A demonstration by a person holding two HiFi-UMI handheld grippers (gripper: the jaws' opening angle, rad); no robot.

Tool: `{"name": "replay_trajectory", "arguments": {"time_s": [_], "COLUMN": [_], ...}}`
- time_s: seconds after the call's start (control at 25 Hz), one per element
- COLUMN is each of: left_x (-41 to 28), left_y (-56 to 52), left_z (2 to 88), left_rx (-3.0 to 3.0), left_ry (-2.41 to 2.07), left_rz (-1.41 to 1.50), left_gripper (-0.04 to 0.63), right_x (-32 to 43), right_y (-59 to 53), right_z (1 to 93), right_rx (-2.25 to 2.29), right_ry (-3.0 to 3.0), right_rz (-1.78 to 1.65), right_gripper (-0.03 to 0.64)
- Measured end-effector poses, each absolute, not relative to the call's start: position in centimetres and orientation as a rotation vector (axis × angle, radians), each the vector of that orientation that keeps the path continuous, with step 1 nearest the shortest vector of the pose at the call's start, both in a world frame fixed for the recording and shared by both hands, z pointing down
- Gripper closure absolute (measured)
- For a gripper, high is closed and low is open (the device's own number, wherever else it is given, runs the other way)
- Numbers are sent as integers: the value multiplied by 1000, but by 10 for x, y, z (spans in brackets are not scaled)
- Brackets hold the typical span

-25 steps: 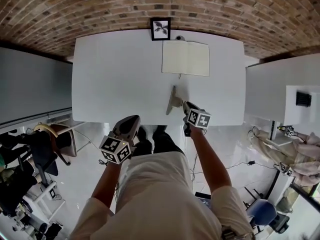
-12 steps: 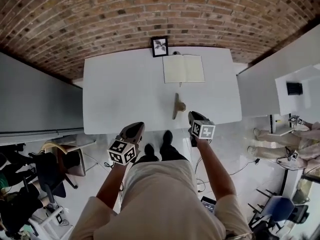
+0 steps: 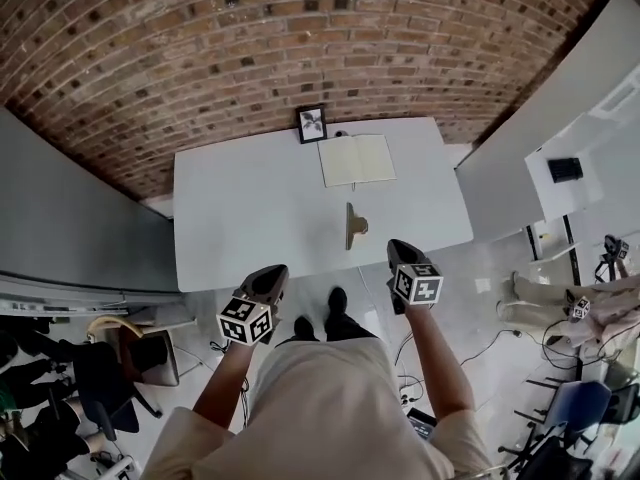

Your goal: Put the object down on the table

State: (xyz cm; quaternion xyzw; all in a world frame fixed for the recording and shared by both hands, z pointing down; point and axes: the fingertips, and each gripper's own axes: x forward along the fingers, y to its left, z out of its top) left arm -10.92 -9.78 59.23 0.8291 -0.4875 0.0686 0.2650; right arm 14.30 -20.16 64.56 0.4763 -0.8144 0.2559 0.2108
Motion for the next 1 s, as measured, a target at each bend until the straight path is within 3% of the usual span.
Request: {"name": "replay_trajectory", "arguments": {"time_s": [0.44,1.0], "left_x": [-96,-69], "left_y": [-80,-84], "left_z": [561,526], "left_rx": [2354,2383], "left_ry": [-1282,-1382], "left_rz": [142,86], "left_gripper": [601,601], "right_x": [148,167], "right_y": [-143,-136], "right_z": [564,534], "right_rx": [1375,1253], "right_ry": [-2394,-2499], "right_rz": [523,390], "right_gripper": [614,615]}}
